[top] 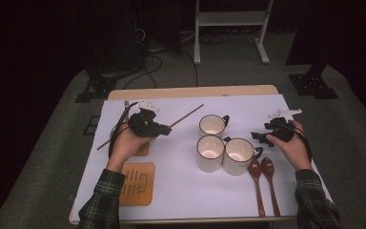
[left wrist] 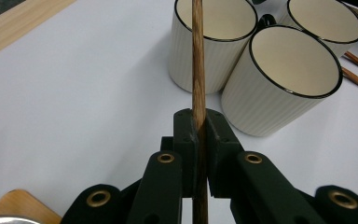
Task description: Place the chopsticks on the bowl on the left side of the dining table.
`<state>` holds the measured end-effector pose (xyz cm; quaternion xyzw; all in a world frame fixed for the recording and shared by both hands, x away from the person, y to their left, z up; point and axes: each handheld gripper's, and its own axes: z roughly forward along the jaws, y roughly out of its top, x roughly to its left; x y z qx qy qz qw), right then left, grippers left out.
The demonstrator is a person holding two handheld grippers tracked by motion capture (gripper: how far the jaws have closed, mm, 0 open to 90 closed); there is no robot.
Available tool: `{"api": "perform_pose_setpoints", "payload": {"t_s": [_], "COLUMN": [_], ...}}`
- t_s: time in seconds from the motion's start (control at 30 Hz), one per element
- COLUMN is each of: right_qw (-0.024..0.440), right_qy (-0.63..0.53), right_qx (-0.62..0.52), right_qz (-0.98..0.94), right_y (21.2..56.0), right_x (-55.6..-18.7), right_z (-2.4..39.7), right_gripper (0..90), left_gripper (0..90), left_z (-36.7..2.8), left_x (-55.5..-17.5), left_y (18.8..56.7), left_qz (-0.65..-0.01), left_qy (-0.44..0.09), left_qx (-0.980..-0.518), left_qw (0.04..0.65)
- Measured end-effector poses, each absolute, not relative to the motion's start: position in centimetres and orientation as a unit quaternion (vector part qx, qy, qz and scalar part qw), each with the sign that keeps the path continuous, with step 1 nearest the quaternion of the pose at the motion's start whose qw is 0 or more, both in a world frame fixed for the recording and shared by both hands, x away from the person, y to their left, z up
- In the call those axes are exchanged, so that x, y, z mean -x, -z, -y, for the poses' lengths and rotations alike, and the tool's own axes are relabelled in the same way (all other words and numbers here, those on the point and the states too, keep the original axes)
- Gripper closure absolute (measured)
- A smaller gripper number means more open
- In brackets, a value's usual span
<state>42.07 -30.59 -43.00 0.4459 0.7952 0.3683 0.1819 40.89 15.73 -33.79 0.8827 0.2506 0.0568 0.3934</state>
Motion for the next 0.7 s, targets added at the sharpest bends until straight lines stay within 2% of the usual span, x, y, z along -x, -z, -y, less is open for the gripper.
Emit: {"api": "perform_pose_setpoints", "payload": {"t_s": [0.57, 0.7], "right_qw": [0.183, 0.183], "right_qy": [-0.335, -0.334], "right_qx": [-0.468, -0.466], "right_qz": [-0.797, -0.799], "right_y": [45.5, 45.8], "right_x": [-42.4, -42.5], "right_z": [30.3, 30.2], "right_gripper": [21.8, 19.1], "left_gripper": [84.4, 84.4], "left_z": [-17.5, -18.0], "left_x": [-41.5, -41.7], "left_y": [34.1, 34.2], "left_qz": [-0.262, -0.267], "left_qy": [-0.063, -0.064], "left_qx": [-0.88, -0.88], "left_qw": [0.392, 0.389]}}
